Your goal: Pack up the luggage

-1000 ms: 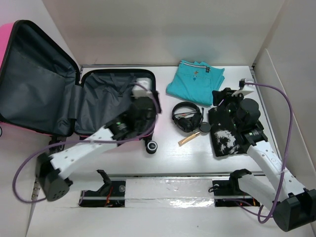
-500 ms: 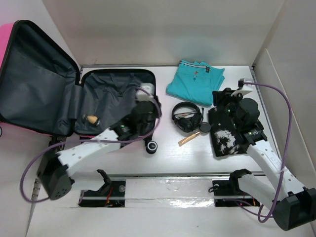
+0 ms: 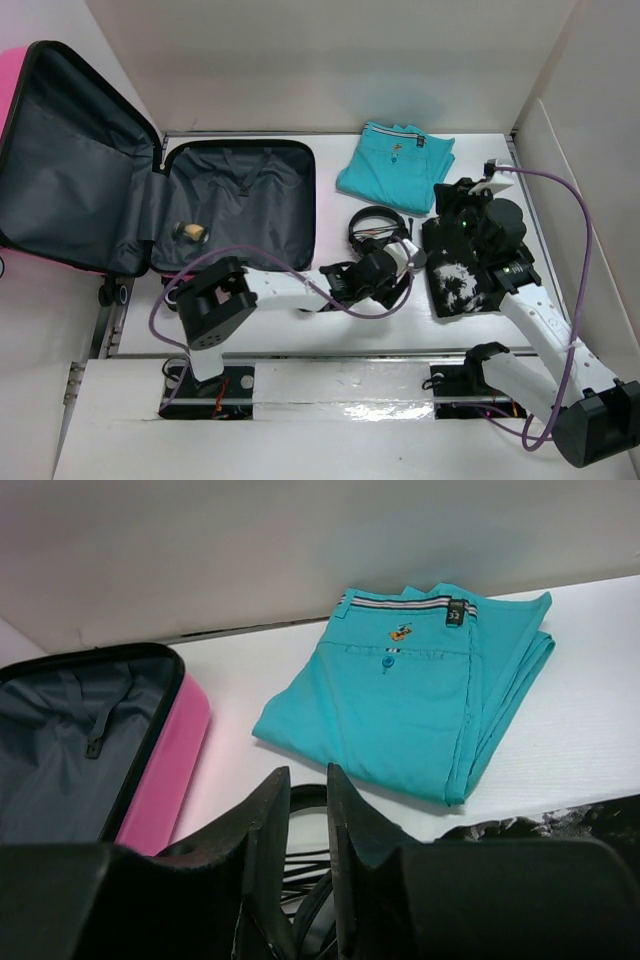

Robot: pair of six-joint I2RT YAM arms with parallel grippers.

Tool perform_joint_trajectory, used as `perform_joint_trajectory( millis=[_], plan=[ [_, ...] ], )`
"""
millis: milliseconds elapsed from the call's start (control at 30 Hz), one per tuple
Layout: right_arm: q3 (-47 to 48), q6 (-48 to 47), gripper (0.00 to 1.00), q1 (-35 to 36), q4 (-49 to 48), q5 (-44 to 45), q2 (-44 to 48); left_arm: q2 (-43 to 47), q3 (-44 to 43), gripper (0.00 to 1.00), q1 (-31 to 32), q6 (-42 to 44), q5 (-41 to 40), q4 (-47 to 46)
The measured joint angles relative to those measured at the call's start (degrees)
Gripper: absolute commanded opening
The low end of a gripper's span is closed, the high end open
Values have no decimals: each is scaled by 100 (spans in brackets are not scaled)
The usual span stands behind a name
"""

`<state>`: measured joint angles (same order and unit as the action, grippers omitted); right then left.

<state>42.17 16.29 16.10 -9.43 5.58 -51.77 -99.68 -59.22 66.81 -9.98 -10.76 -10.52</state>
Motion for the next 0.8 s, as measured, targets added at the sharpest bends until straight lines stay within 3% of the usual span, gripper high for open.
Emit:
perform_joint_trajectory(
  millis=[300,533,567,600,800],
  plan=[
    [0,0,29,0,0,0,0,-1049,-529,59,-50,157,2,-15],
    [0,0,29,-2,0,0,0,-1362,-717,27,-94,240,-221,-144],
    [0,0,29,-2,0,0,0,-1399,-748,15,-92,247,-254,-197],
    [0,0,29,0,0,0,0,-1427,-756,12,-92,240,-273,-247],
    [0,0,29,-2,0,0,0,-1283,-575,10,39,229,-472,-330]
  ],
)
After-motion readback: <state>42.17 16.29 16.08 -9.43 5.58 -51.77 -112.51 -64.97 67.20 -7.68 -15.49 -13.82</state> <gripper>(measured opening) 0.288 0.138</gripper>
